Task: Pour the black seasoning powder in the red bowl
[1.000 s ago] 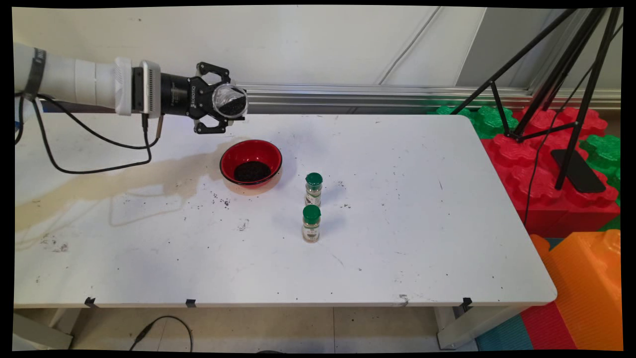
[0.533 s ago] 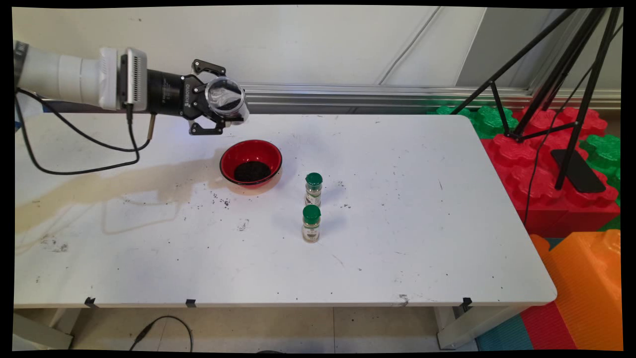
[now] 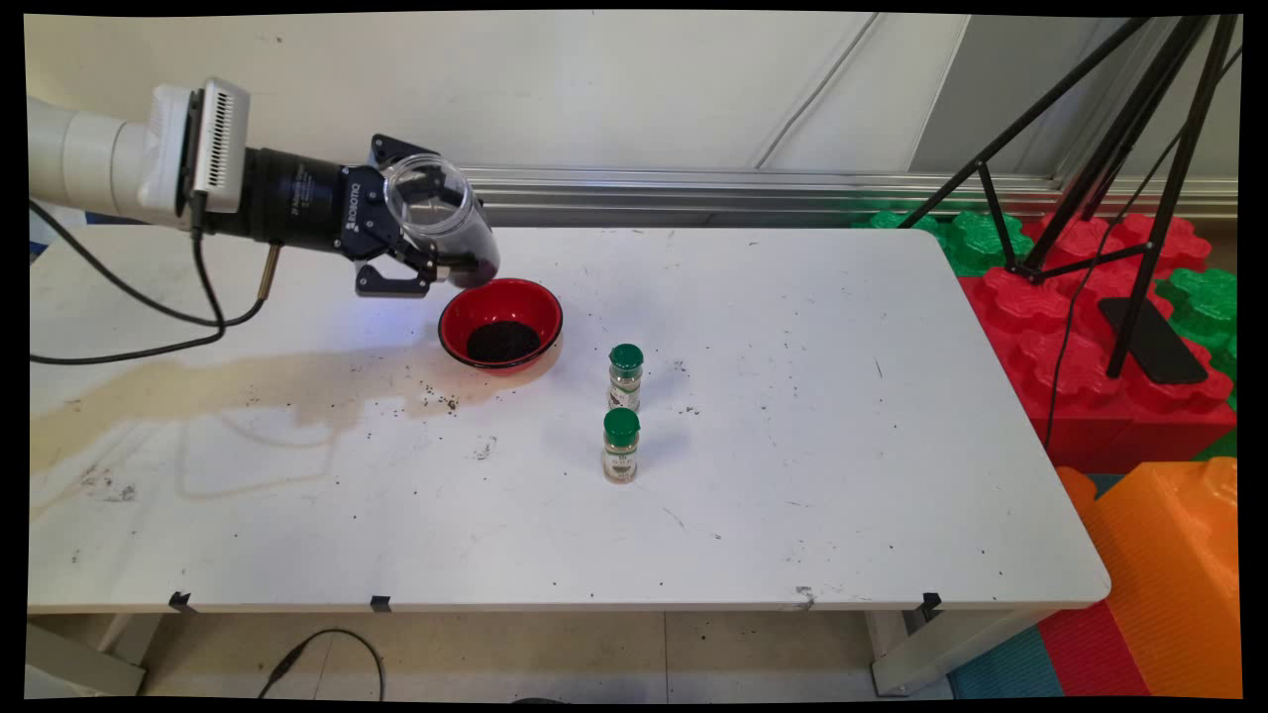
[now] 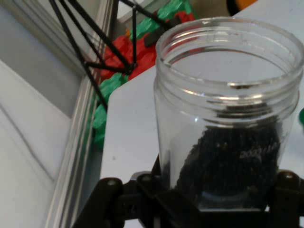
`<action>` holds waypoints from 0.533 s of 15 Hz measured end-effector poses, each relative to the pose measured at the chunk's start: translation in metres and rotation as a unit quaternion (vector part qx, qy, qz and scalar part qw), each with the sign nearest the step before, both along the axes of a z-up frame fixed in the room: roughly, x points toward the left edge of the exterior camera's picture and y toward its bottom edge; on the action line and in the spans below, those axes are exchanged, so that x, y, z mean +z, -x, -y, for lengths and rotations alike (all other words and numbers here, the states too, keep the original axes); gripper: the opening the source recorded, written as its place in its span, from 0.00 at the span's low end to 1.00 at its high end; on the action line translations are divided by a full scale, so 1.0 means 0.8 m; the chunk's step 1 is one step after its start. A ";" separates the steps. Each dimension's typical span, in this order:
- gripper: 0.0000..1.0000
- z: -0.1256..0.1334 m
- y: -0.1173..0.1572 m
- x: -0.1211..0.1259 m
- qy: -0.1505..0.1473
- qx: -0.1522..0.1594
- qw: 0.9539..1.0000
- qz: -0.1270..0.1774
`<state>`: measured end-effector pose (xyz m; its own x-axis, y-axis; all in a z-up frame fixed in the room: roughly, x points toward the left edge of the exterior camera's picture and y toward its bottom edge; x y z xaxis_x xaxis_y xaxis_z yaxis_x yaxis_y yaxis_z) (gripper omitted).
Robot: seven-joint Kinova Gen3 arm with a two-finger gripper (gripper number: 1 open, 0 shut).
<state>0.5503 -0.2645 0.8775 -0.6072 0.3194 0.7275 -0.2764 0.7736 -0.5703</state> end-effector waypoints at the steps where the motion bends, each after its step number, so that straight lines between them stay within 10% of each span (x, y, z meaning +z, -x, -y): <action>1: 0.00 -0.004 0.002 0.001 -0.010 -0.003 1.000 -0.009; 8: 0.00 -0.026 0.018 -0.002 -0.078 -0.018 0.995 -0.065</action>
<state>0.5357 -0.2437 0.8759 -0.4955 0.2158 0.8414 -0.3110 0.8604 -0.4038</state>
